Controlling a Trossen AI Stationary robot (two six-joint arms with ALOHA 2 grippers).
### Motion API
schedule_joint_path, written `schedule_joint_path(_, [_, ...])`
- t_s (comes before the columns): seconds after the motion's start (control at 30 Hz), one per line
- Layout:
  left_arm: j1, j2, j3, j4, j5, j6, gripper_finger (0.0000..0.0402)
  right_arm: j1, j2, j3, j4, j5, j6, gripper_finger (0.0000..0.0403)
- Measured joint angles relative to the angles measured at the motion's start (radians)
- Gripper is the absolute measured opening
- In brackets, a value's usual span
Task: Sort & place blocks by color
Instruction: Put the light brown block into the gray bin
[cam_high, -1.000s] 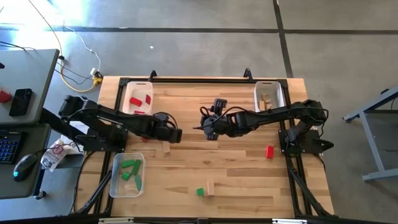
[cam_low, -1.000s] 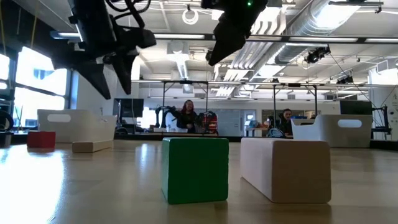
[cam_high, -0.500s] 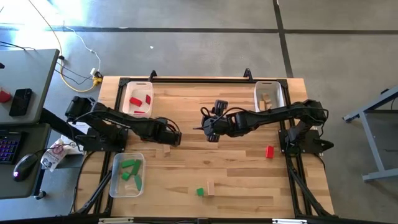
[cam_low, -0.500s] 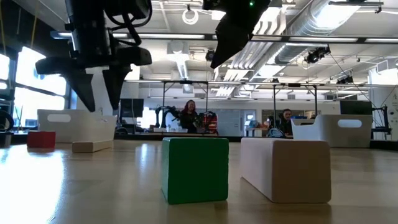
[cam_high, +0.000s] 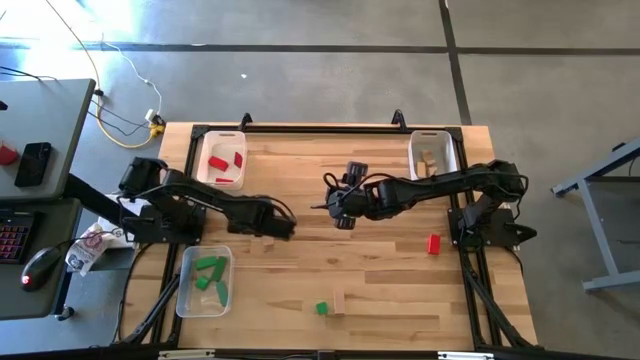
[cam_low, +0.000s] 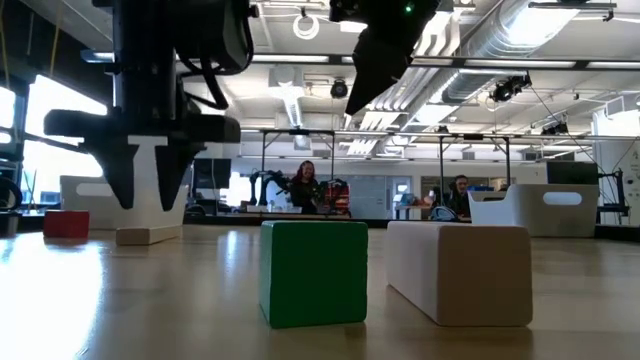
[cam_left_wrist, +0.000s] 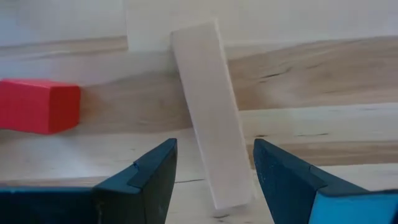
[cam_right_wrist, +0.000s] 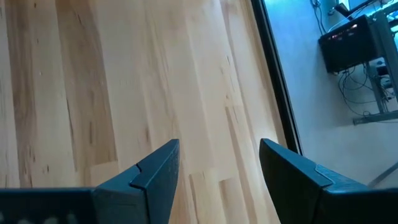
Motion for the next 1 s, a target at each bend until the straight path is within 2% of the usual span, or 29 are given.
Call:
schedule_joint_path(0.27, [0.000, 0.053, -0.001, 0.027, 0.043, 0.003, 0.0200, 0.000, 0.000, 0.000, -0.006, -0.032, 0.006, 0.0209])
schedule_joint_path(0.77, [-0.001, 0.086, 0.000, 0.074, 0.044, 0.012, 0.0200, 0.000, 0.000, 0.000, -0.006, -0.038, 0.007, 0.0209])
schedule_joint_path(1.0, [-0.001, 0.129, 0.002, 0.090, 0.069, 0.118, 0.0200, 0.000, 0.000, 0.000, -0.009, -0.038, 0.006, 0.0209])
